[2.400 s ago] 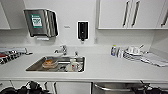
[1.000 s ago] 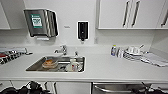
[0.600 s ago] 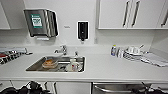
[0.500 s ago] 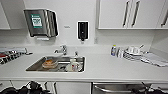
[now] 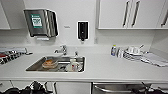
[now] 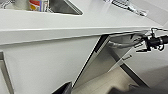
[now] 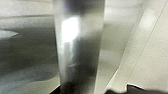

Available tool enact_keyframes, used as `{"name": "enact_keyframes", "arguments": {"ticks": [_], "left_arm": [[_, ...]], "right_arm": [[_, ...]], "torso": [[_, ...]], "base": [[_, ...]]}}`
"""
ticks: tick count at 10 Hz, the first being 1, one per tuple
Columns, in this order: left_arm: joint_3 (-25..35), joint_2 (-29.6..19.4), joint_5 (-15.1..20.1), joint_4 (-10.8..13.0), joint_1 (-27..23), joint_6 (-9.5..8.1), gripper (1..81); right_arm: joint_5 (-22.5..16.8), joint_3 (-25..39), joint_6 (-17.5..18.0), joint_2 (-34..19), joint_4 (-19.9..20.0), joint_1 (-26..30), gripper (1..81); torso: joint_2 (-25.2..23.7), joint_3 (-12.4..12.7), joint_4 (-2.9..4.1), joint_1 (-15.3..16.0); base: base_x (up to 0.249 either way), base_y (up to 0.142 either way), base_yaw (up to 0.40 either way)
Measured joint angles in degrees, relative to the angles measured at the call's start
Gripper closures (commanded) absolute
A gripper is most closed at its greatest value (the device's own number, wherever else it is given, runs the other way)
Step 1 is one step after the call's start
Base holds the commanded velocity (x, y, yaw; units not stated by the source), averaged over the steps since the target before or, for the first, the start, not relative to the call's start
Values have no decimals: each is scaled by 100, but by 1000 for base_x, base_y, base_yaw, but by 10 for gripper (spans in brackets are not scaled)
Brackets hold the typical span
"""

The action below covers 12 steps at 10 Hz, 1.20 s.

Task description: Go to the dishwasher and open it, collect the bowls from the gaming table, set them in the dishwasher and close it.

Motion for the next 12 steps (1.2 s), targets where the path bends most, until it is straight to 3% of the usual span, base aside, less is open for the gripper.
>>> {"name": "enact_keyframes", "arguments": {"ticks": [4,6,12], "left_arm": [[143,91,0,0,133,4,10],[162,111,11,2,172,6,10],[184,106,16,2,172,6,10]], "right_arm": [[182,-67,80,91,-6,20,10],[15,-56,41,50,-17,0,10],[48,-254,57,215,-20,-85,10]], "torso": [[2,-2,0,7],[2,-2,0,7],[2,-2,0,7]], "base": [[-50,0,0],[-72,0,0],[-72,0,0]]}}
